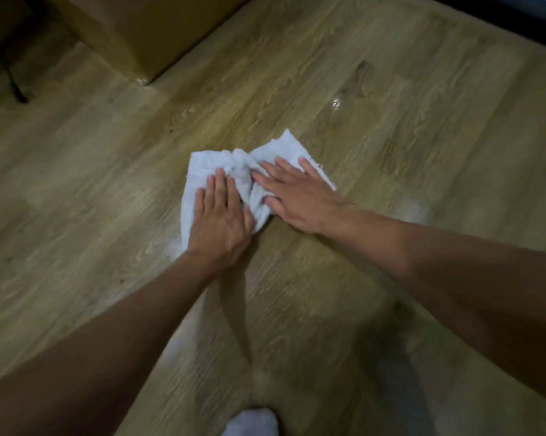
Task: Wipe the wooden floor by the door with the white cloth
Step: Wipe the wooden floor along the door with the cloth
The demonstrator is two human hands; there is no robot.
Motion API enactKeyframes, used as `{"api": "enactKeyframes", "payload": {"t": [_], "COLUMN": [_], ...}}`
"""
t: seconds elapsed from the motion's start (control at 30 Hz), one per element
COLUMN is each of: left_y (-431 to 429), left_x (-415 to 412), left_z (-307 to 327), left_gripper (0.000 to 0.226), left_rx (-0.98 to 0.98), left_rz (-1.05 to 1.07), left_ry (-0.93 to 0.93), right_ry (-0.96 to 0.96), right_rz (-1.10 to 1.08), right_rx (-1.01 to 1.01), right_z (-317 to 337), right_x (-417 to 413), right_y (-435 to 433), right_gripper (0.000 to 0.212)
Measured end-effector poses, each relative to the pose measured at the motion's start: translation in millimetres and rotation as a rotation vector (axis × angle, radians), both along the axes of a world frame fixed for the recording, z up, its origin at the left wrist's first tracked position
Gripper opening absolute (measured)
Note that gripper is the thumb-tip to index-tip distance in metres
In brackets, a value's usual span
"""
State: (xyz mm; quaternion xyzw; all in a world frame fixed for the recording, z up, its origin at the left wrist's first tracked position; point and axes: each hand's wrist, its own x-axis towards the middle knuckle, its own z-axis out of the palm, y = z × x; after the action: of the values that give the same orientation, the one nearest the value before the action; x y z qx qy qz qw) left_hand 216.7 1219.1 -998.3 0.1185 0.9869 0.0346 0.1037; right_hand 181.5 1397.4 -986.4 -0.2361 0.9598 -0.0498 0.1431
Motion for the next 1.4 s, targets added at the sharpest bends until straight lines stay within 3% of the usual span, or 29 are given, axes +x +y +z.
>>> {"api": "enactKeyframes", "payload": {"t": [0.13,0.3,0.37,0.5,0.6,0.73,0.8,0.93,1.07,1.2,1.3,1.4], "left_y": [0.1,29.1,52.1,89.6,103.7,104.2,113.5,138.5,154.3,158.1,180.6,207.6], "left_x": [-25.7,32.6,44.6,12.2,-7.0,30.5,57.9,52.3,18.5,41.0,80.2,75.9], "left_z": [3.9,2.9,3.5,6.5,10.0,10.5,7.5,3.2,2.2,6.9,3.4,1.8], "left_gripper": [0.074,0.071,0.067,0.081,0.075,0.080,0.075,0.082,0.071,0.080,0.077,0.081], "left_rx": [-0.080,-0.027,-0.008,-0.054,-0.089,-0.047,0.011,0.000,-0.026,-0.037,0.028,0.046], "left_rz": [0.069,-0.299,-0.319,-0.216,-0.121,-0.411,-0.512,-0.393,-0.300,-0.440,-0.622,-0.652], "left_ry": [-0.091,-0.003,-0.025,-0.064,-0.140,-0.069,-0.036,-0.090,-0.122,-0.066,-0.044,-0.065], "right_ry": [-0.031,0.166,0.183,-0.006,-0.037,0.066,0.081,0.084,-0.064,-0.025,-0.053,-0.128], "right_rz": [-0.096,0.023,-0.017,-0.228,-0.269,-0.223,-0.197,-0.286,-0.377,-0.366,-0.523,-0.654], "right_rx": [0.017,-0.044,-0.039,-0.018,0.020,-0.136,-0.114,-0.068,-0.023,-0.154,-0.182,-0.165], "right_z": [3.7,-7.6,-5.4,7.9,14.2,-2.1,-7.1,-1.1,4.5,9.6,15.8,17.0], "right_x": [21.9,92.1,108.8,80.9,72.8,135.0,161.3,151.5,127.3,190.2,222.1,208.2], "right_y": [-27.8,45.3,80.0,94.8,79.5,107.3,139.9,156.5,141.1,157.6,195.2,224.7], "right_gripper": [0.061,0.050,0.047,0.055,0.060,0.051,0.049,0.051,0.058,0.054,0.053,0.050]}}
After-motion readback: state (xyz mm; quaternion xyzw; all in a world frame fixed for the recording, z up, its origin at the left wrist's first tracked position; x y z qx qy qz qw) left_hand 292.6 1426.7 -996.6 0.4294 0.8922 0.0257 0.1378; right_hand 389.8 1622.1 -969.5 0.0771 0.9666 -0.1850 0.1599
